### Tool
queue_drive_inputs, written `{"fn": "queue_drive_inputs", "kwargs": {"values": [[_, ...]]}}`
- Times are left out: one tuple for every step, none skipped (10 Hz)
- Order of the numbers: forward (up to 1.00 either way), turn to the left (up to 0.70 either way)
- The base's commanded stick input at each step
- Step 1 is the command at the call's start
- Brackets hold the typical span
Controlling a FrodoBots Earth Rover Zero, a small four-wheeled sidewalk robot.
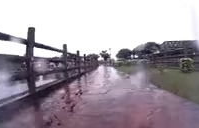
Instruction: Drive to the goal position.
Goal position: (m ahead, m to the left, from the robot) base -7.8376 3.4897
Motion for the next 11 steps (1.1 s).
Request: {"fn": "queue_drive_inputs", "kwargs": {"values": [[1.0,0.0],[1.0,0.0],[1.0,0.0],[1.0,0.0],[1.0,0.0],[1.0,0.0],[1.0,0.0],[1.0,0.0],[1.0,0.0],[1.0,0.0],[1.0,0.0]]}}
